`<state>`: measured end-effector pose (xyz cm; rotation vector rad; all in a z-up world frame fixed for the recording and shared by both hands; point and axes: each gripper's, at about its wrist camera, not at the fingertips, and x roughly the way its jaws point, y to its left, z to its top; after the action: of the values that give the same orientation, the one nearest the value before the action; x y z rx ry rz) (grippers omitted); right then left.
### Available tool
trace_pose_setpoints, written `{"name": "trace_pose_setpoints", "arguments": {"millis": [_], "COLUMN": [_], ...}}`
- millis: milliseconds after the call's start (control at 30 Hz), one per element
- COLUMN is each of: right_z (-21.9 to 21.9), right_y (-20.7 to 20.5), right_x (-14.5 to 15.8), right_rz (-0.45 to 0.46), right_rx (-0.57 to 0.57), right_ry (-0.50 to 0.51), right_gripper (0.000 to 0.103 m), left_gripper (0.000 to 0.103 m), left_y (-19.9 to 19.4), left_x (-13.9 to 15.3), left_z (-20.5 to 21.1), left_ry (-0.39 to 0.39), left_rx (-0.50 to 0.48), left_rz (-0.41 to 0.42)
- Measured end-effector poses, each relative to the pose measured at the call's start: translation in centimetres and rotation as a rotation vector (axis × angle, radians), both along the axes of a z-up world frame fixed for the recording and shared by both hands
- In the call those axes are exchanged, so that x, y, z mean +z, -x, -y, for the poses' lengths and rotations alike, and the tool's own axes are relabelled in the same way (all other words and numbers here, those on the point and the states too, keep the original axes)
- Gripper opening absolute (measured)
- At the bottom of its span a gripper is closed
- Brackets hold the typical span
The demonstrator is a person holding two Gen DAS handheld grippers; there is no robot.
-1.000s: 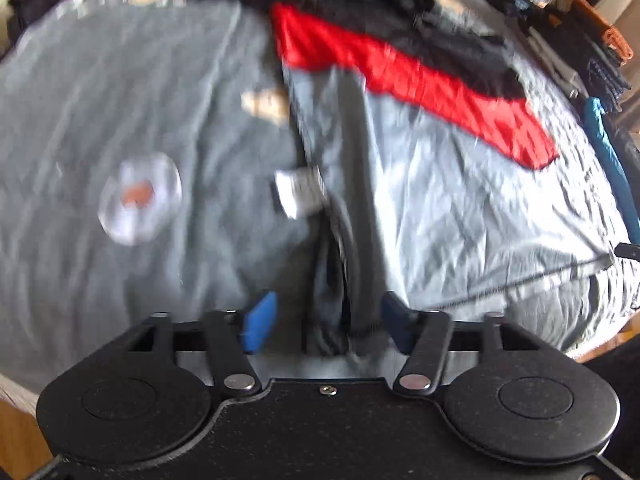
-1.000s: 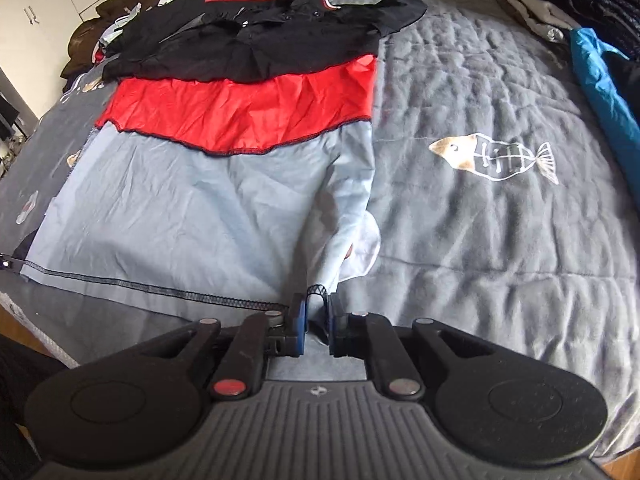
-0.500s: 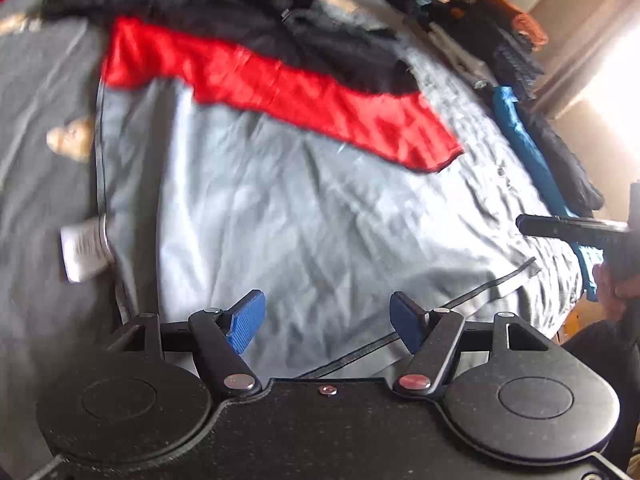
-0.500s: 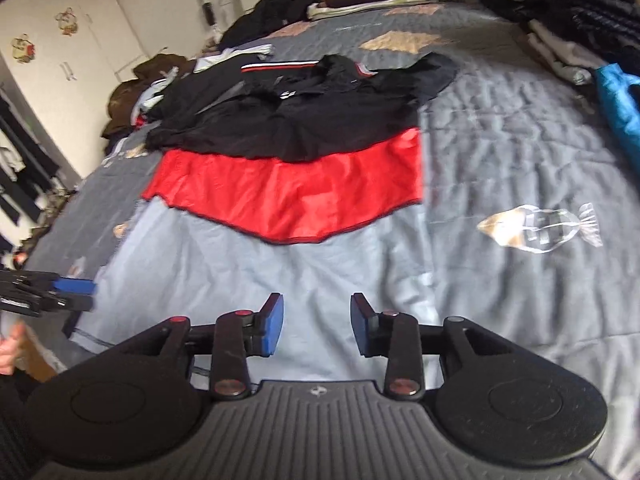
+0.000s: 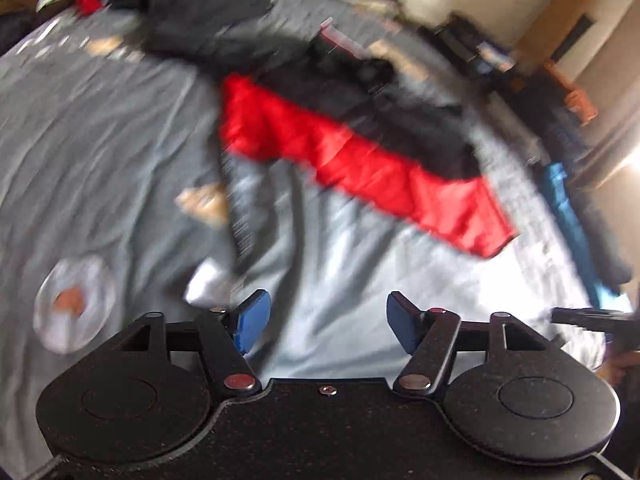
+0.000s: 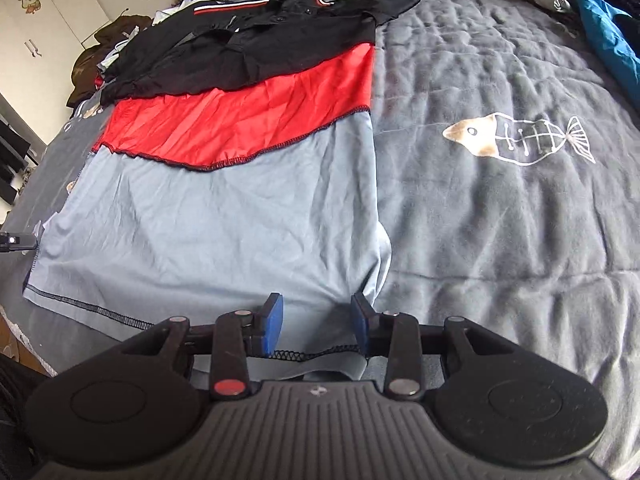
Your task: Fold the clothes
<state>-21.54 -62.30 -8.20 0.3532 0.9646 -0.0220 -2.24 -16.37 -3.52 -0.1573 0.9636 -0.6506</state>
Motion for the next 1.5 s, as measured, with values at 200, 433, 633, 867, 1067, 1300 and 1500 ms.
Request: {"name": "trace_pose_setpoints", "arguments": {"millis": [200, 433, 633, 867, 1067, 1300, 1500], "right_z": [2.8, 7.2, 11.4, 14.8, 16.7, 16.6, 12.4], "right_y": [-4.7, -13.3, -21.9, -28.8, -32.7, -35.0, -36.3], "right_x": [3.6, 5.5, 3.2, 0.1, -2.0, -3.4, -1.1], "right_rz": [0.153, 0.281, 0.273, 0.245, 0.199, 0.176, 0.235], "right_rx": [-0.063, -0.169, -0.232, -0.285, -0.35, -0.364, -0.224], "right_ry": [0.046, 0.077, 0.075, -0.025, -0.004, -0.014, 0.12], "right_gripper": [0.042, 0.047, 0.047, 0.047, 0.047, 0.046, 0.009], "left_gripper": [0.074, 0.074, 0.074, 0.075, 0.075, 0.075, 0.075], "left_y": [-0.8, -2.8, -5.8, -6.0, -6.7, -7.0, -7.1], "left_x": [1.8, -1.1, -1.9, -1.9, -2.9, -3.0, -3.0], "left_z": [7.8, 12.1, 13.1, 15.3, 15.6, 15.5, 15.5], "left_ry": [0.191, 0.164, 0.202, 0.18, 0.153, 0.159, 0.157], "left_rx": [0.017, -0.005, 0.028, -0.043, -0.036, -0.031, -0.021], "left_rz": [0.137, 0.193, 0.148, 0.16, 0.127, 0.105, 0.101]}}
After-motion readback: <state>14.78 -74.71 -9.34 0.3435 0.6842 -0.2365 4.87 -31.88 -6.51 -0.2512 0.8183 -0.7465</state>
